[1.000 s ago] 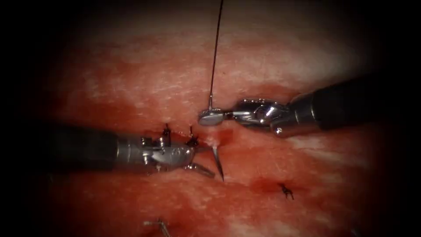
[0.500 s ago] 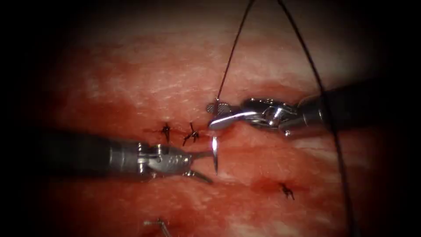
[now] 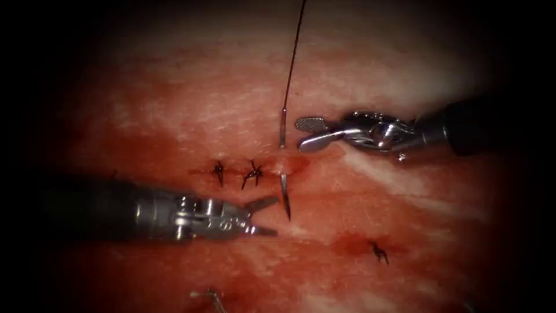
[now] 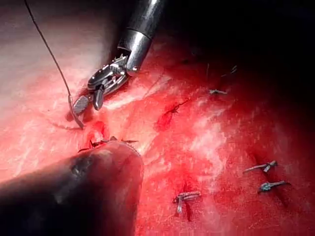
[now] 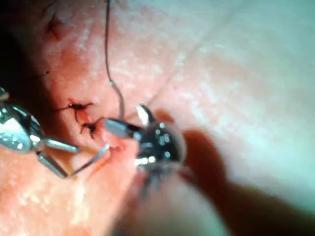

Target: Wound Closure

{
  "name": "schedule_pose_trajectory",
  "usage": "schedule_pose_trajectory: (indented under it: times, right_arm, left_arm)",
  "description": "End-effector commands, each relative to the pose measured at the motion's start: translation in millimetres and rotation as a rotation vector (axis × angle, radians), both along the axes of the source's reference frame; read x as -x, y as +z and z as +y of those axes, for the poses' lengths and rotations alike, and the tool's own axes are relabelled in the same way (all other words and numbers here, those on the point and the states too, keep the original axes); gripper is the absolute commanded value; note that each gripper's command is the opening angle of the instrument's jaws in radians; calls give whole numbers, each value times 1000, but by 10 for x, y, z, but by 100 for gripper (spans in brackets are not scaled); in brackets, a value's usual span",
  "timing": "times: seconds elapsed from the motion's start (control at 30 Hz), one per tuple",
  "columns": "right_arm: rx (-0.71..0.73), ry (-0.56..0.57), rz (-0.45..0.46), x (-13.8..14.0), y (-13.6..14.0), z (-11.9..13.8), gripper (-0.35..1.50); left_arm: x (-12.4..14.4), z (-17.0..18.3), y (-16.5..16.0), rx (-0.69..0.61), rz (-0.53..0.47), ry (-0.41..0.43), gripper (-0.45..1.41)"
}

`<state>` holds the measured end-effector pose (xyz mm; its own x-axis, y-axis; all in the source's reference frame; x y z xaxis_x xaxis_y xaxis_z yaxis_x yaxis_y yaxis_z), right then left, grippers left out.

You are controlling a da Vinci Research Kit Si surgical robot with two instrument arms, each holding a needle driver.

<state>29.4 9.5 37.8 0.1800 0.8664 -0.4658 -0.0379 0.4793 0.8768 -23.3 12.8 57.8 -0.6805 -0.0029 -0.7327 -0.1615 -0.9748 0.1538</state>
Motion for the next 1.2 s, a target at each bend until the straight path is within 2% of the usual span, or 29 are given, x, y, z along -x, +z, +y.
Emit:
schedule_pose_trajectory:
  times: [0.03, 0.07, 0.13, 0.6, 0.93, 1.2]
  right_arm:
    - [0, -1, -1, -4, 9, -6, 86]
    - [3, 1, -3, -4, 11, -7, 86]
    - [6, 1, -3, -4, 14, -9, 84]
    - [15, 21, -13, 2, 28, -12, 84]
    - [31, 29, -21, 6, 31, -14, 84]
    - [35, 28, -22, 7, 33, -17, 84]
  left_arm:
    - [4, -2, 9, 26, -1, -5, 34]
    - [2, 2, 15, 77, -19, -4, 36]
    - [2, 7, 21, 97, -44, -4, 36]
    - [13, 10, 53, 125, -102, 46, 42]
    - [28, 7, 47, 120, -134, 65, 41]
    - [32, 5, 44, 121, -134, 65, 32]
